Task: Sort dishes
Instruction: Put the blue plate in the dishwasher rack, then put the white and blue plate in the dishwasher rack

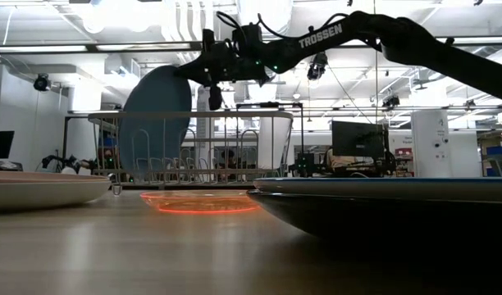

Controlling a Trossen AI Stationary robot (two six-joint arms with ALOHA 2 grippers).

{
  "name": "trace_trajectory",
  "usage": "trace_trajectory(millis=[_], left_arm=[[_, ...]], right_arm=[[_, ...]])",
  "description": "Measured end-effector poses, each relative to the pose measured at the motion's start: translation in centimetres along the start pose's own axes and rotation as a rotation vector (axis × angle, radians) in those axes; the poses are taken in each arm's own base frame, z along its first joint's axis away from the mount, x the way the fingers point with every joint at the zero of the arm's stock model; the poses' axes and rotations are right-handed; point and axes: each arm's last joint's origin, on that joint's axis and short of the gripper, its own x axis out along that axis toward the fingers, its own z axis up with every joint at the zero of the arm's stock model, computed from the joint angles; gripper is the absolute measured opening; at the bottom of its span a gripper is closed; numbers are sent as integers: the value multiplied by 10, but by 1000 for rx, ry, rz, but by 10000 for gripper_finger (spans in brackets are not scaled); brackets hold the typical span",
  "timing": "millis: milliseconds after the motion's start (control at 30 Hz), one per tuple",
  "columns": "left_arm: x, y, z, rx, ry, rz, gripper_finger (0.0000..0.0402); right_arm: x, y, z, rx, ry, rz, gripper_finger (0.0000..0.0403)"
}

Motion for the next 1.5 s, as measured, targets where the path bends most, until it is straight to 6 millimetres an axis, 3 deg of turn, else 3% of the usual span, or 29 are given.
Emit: trace_trajectory(millis=[333, 733, 1100, 1500], left_arm=[[1, 0, 0, 0, 2, -1, 0], [1, 0, 0, -2, 3, -1, 0], [1, 0, 0, -3, 3, -2, 0], [1, -1, -1, -2, 7, -4, 0]], right_arm=[[2, 0, 0, 7, 46, 1, 5], [4, 0, 2, 21, 75, 1, 83], [5, 0, 3, 26, 90, -2, 130], [5, -1, 3, 22, 90, -6, 126]])
